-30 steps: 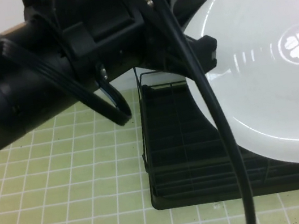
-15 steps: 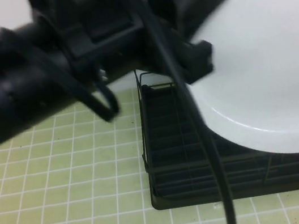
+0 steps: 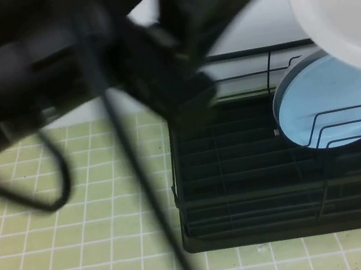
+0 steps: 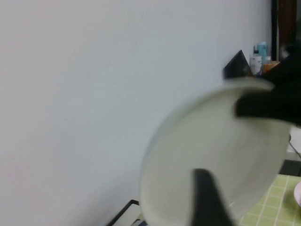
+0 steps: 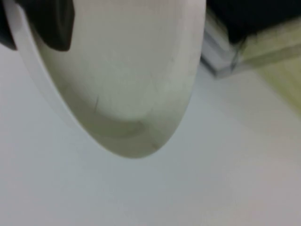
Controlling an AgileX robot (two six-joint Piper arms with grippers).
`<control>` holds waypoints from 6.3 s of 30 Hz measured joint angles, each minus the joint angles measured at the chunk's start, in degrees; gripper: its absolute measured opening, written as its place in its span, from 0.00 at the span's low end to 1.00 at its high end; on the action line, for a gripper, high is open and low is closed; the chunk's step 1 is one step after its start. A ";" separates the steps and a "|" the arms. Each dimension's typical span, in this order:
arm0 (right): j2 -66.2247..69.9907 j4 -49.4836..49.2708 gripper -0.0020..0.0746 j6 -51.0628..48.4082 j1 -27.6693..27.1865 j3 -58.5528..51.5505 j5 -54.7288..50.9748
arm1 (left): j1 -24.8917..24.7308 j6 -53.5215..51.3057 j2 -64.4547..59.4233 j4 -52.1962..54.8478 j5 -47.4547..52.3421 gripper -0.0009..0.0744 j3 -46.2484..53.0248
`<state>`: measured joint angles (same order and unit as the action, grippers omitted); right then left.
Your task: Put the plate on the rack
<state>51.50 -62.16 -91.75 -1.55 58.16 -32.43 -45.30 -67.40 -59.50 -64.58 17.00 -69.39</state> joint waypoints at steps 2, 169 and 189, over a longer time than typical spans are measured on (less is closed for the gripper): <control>1.95 6.40 0.03 0.14 0.00 1.54 -2.60 | 0.00 5.91 1.89 10.67 1.81 0.02 0.00; -42.34 34.75 0.03 45.49 1.71 -40.81 17.35 | 0.00 103.11 24.39 107.29 8.33 0.01 35.14; -53.18 66.72 0.03 83.41 0.92 -60.22 14.01 | 0.00 103.11 24.39 107.34 8.08 0.01 35.14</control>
<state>-1.69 4.56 -8.34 -0.63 -2.06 -18.42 -45.30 35.71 -35.10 42.76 25.09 -34.24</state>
